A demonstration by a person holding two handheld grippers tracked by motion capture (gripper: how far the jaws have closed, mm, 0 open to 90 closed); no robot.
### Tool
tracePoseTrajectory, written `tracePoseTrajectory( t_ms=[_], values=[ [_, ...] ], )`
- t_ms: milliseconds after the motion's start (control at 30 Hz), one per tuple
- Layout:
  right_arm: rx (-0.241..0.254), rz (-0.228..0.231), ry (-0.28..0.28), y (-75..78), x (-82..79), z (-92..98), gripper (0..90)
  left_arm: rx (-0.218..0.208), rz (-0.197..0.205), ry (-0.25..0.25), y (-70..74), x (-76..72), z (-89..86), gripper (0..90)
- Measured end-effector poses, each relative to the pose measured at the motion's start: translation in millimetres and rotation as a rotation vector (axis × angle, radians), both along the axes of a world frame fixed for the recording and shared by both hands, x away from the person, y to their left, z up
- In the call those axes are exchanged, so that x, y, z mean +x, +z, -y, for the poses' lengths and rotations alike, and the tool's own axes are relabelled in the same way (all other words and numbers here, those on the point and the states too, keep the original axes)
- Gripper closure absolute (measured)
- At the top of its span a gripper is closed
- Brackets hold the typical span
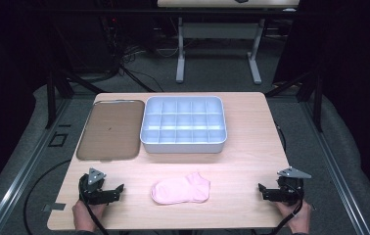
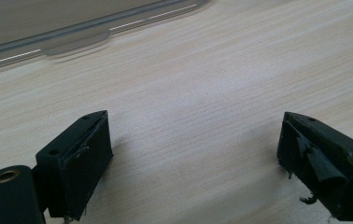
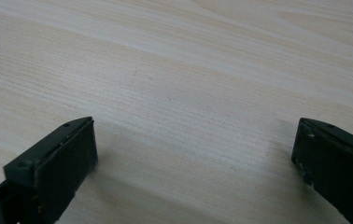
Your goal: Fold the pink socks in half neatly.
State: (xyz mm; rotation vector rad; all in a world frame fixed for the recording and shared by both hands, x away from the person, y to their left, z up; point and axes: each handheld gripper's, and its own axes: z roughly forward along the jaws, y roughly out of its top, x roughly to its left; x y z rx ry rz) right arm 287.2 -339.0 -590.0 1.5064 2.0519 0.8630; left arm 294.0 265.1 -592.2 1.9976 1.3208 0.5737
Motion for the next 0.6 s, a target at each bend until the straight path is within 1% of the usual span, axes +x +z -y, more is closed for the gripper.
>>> tracePoseTrajectory(
  t_ms=[133,600],
  values=[
    [-0.001,0.002,0.000,-0.1,1.0,0.3,0.0,0.000,0.000,0.000,0.0,0.0,0.0,9.8],
    [-0.004,0.000,-0.027,0.2,4.9,0.6,0.0,0.001,0.000,0.005,0.0,-0.1,0.5,9.9]
  ],
)
